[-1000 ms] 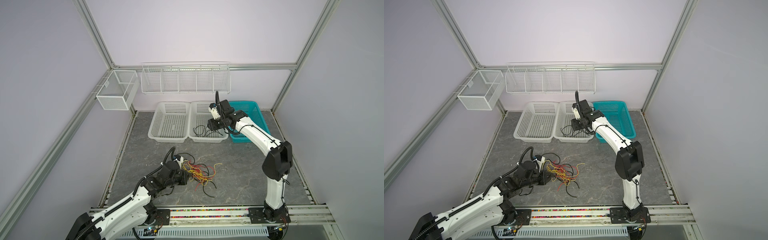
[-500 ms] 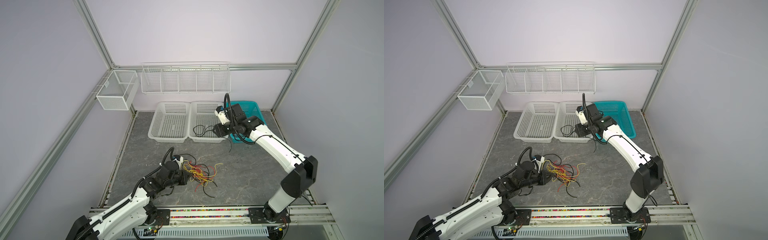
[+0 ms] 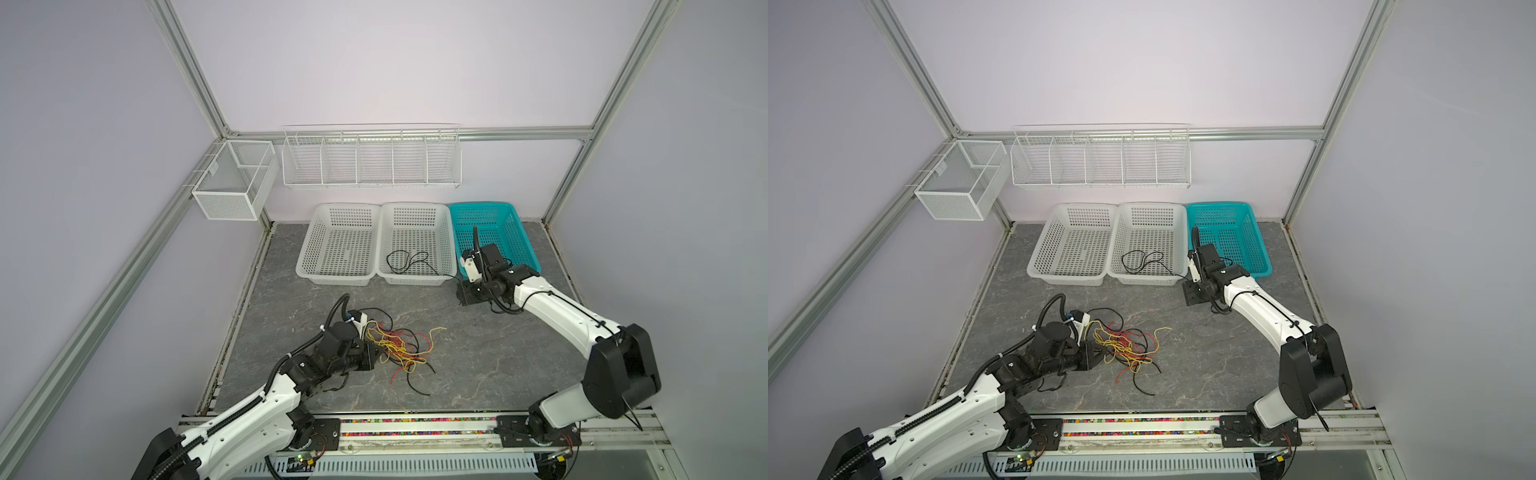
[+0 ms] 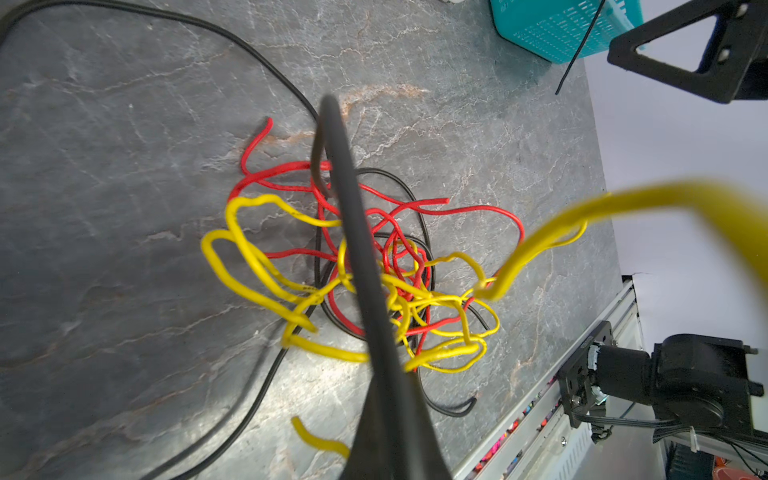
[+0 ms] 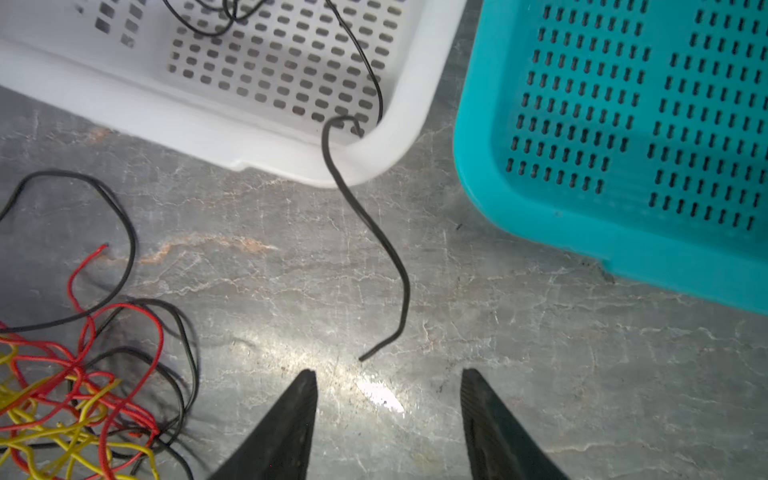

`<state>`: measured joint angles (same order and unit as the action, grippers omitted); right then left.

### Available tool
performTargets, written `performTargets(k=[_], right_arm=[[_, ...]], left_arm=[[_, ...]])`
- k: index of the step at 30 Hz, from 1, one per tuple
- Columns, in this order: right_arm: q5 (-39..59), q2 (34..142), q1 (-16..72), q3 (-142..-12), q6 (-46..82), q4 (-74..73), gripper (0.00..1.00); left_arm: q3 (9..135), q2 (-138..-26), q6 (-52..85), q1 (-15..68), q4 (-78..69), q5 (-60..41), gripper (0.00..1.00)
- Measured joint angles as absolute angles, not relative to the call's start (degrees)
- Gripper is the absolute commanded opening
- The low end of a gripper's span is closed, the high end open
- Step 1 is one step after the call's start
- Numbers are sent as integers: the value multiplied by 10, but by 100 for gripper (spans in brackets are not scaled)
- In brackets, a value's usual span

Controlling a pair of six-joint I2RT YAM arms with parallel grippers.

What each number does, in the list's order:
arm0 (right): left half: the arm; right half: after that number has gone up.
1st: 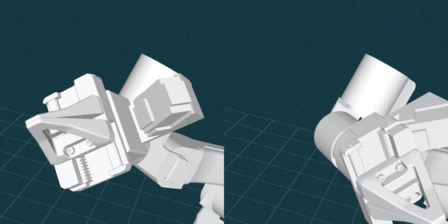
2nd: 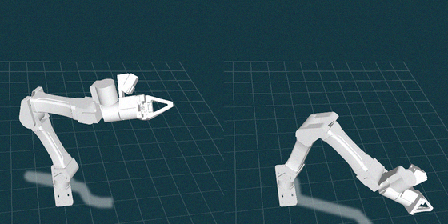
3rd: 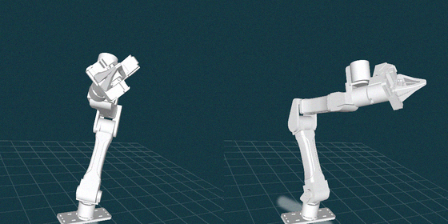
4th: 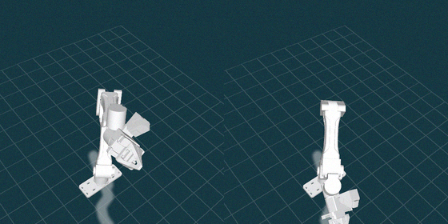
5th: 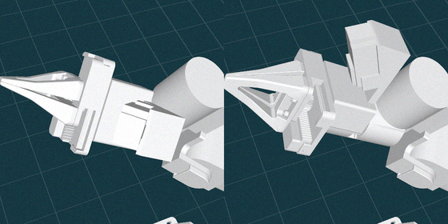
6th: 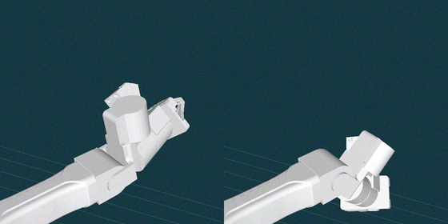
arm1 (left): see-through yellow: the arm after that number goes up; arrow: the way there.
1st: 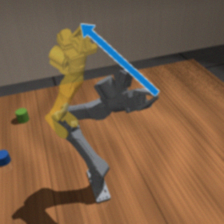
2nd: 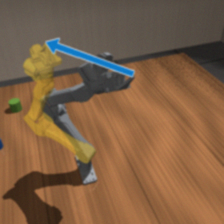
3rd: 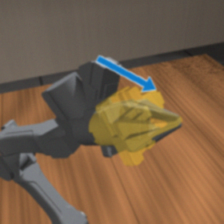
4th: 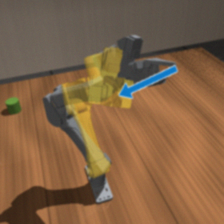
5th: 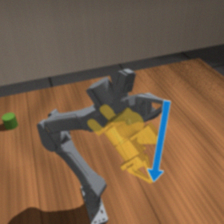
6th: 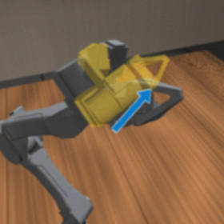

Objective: Untangle the cables

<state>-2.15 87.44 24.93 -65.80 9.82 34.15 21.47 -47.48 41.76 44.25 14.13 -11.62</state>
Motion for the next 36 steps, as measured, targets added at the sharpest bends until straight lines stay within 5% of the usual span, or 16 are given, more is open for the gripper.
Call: performTargets(k=[15, 21, 27, 36], right_arm=[[64, 938, 204, -661, 116, 245, 7], [63, 908, 227, -668, 116, 250, 7], [63, 921, 263, -806, 115, 270, 7], [60, 1176, 283, -1106, 105, 306, 7]], left_arm=[[213, -495, 413, 442, 127, -116, 0], [213, -497, 413, 442, 123, -116, 0], [213, -507, 413, 442, 114, -116, 0], [213, -506, 406, 442, 110, -116, 0]])
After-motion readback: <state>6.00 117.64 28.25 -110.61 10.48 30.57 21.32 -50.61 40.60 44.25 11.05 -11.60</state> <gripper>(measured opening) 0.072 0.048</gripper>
